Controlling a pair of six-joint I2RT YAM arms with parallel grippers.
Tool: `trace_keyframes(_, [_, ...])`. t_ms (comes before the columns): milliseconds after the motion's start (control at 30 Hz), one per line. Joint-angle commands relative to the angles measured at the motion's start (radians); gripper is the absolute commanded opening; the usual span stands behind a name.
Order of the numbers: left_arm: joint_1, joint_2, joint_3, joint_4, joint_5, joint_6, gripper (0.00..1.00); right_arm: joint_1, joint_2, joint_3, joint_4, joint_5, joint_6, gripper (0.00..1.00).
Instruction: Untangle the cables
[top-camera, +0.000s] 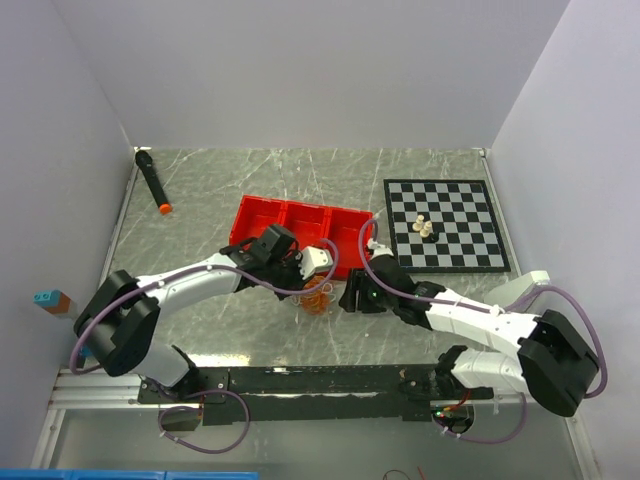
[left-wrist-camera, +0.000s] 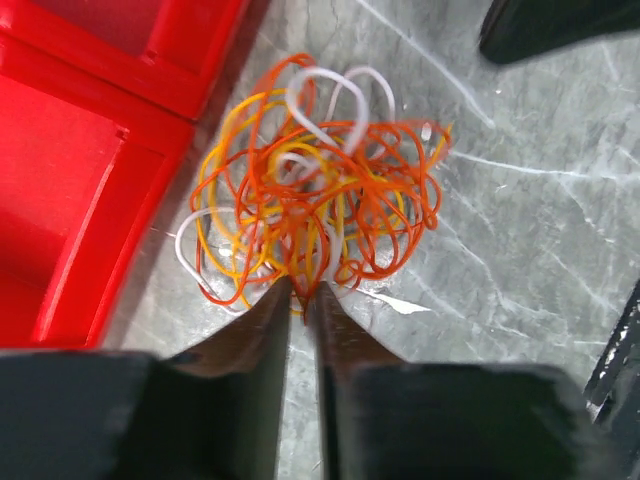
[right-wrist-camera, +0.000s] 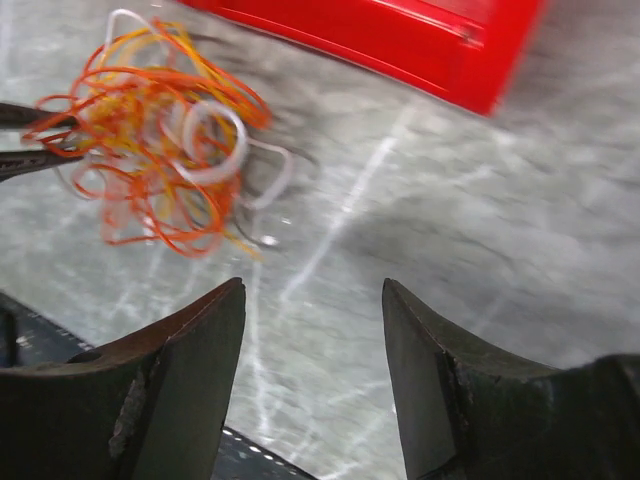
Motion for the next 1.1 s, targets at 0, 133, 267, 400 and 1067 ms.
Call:
trace_keyframes(0, [-0.002, -0.081, 0.020, 0.003, 0.036, 0.000, 0.16, 0.007, 0.044, 0.043, 0.135, -0.074, 0.017, 0.65])
trace_keyframes(133, [-0.002, -0.103, 0.002, -0.017, 0.037, -0.003, 0.14, 0.002, 0.098, 0.083, 0.196, -0.097, 0.015, 0.66])
trace_keyframes(267, [-0.004, -0.120, -0.023, -0.017, 0.011, -0.009, 0.13, -0.006, 0.165, 0.122, 0.220, -0.111, 0.018, 0.64])
trace_keyframes(400, [-0.004, -0.146, -0.029, -0.052, -0.012, -0.009, 0.12, -0.015, 0.217, 0.126, 0.264, -0.126, 0.028, 0.60])
trace_keyframes(1067, [-0.002, -0.109, -0.118, 0.070, -0.268, -0.118, 0.01, -0.012, 0.233, 0.041, 0.425, -0.293, 0.023, 0.71])
